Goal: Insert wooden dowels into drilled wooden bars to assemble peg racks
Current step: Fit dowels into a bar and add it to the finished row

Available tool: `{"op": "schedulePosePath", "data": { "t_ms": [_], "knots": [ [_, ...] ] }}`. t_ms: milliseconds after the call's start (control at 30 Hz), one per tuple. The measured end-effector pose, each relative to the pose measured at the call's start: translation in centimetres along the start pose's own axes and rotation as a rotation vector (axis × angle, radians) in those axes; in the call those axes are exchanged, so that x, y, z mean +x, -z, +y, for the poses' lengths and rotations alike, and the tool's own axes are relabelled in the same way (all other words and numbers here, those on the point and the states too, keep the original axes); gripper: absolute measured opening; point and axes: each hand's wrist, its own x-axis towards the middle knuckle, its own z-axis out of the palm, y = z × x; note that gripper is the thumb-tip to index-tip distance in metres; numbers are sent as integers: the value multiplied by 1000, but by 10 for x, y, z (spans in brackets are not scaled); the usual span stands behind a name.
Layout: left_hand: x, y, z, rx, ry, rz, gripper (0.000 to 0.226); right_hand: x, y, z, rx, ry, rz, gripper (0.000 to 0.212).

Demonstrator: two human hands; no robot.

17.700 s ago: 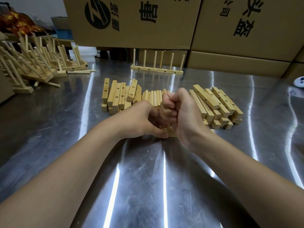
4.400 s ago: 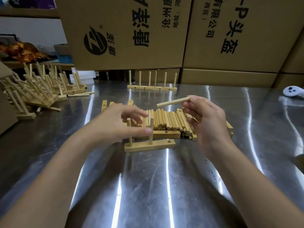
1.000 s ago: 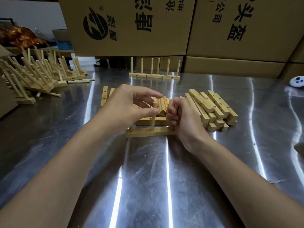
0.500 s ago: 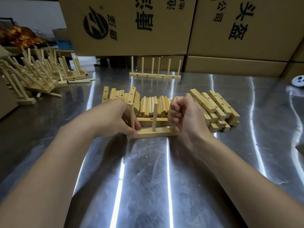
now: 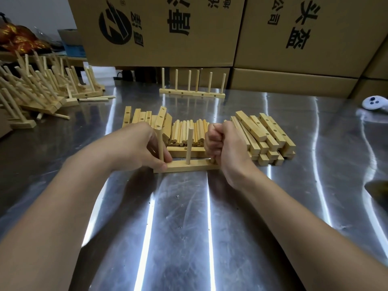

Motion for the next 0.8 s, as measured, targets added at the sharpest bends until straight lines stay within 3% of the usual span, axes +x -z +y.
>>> {"op": "schedulePosePath", "data": {
  "t_ms": [367, 533, 633, 733, 800],
  "knots": [
    [3, -4, -5, 41, -10, 39, 23, -14, -8, -15, -93, -99, 66, 24],
    [2, -7, -2, 1, -30, 27, 20, -24, 12, -25, -452, -68, 87, 45],
    [4, -15, 6, -13, -39, 22, 14, -27, 27, -40, -599, 144, 81, 39],
    [5, -26, 17, 12, -73, 63, 12, -19, 33, -57, -922, 201, -74, 42],
    [6, -32, 23, 42, -102, 113, 13, -13, 32, -64, -1093, 193, -155, 22]
  ]
}}
